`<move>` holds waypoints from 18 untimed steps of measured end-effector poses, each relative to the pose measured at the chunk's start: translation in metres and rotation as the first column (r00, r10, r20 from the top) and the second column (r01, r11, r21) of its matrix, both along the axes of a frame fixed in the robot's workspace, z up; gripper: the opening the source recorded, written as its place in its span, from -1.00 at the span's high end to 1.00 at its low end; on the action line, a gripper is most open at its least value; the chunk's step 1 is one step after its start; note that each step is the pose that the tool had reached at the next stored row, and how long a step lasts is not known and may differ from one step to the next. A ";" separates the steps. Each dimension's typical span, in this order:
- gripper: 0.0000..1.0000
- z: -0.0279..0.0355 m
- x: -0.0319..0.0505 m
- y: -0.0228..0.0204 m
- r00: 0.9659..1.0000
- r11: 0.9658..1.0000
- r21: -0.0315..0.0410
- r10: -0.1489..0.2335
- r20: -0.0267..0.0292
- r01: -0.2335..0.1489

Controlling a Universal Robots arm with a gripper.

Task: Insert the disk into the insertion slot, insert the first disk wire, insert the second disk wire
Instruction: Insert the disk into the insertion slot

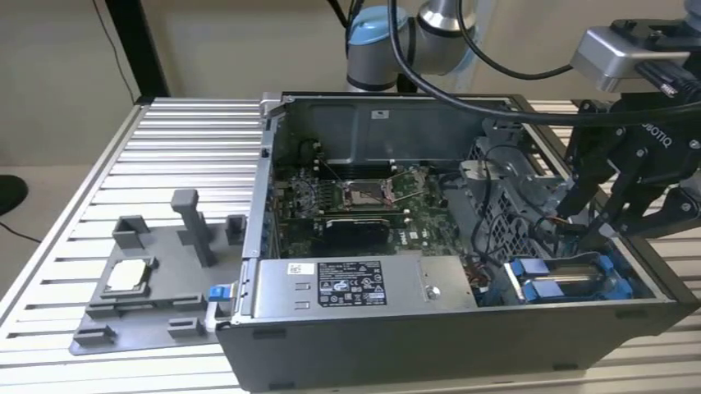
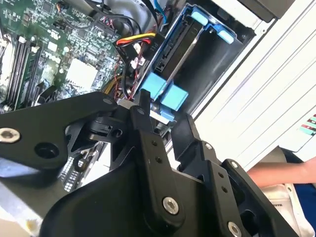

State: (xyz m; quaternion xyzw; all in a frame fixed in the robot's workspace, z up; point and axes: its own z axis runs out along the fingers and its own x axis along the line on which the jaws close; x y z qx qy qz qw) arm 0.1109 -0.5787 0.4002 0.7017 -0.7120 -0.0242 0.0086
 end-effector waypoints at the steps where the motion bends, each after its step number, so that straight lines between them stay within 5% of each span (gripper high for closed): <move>1: -1.00 -0.0004 0.0000 0.0001 1.000 1.000 0.001 0.000 0.000 0.000; 5: -1.00 -0.0027 0.0062 0.0004 1.000 1.000 0.006 0.000 0.002 0.000; 13: -1.00 -0.0084 0.0349 0.0008 1.000 0.999 0.033 -0.001 0.005 0.001; 18: -1.00 -0.0151 0.0370 0.0018 1.000 0.999 0.050 -0.015 0.005 0.015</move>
